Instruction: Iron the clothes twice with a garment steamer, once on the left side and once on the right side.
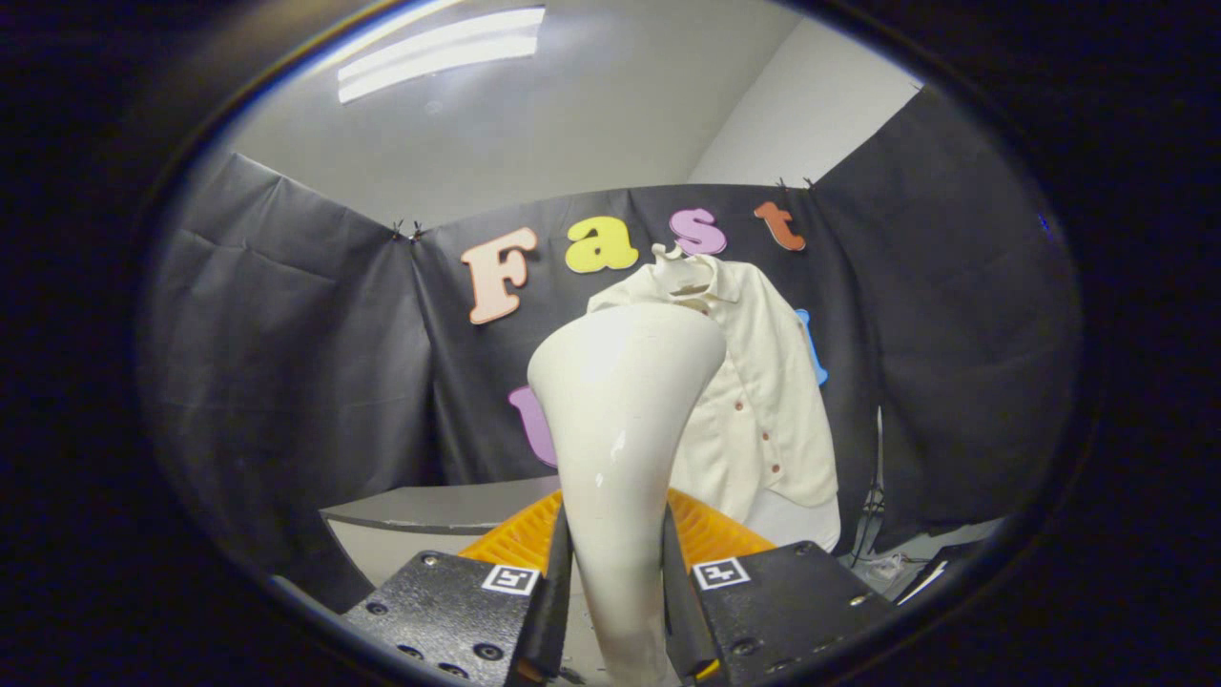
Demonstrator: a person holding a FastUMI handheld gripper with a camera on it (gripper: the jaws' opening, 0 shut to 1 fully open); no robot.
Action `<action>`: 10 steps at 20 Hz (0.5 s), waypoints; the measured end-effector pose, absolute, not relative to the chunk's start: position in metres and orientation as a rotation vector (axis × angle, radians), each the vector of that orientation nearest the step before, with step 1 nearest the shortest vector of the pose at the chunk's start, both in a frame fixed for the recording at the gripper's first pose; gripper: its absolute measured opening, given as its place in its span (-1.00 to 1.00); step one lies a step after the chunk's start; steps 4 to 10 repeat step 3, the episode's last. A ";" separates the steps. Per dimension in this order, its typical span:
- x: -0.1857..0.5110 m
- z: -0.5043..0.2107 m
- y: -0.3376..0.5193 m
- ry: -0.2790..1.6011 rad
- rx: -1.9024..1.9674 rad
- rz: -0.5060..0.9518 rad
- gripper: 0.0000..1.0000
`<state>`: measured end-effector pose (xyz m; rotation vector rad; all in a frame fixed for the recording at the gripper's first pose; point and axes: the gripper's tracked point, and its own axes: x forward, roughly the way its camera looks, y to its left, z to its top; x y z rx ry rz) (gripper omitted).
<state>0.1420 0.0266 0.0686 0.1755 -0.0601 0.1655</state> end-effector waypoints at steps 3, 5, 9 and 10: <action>0.132 0.058 0.033 -0.053 0.165 0.163 -0.12; 0.132 0.058 0.033 -0.053 0.165 0.163 -0.12; 0.132 0.058 0.033 -0.053 0.165 0.163 -0.12; 0.132 0.058 0.033 -0.053 0.165 0.163 -0.12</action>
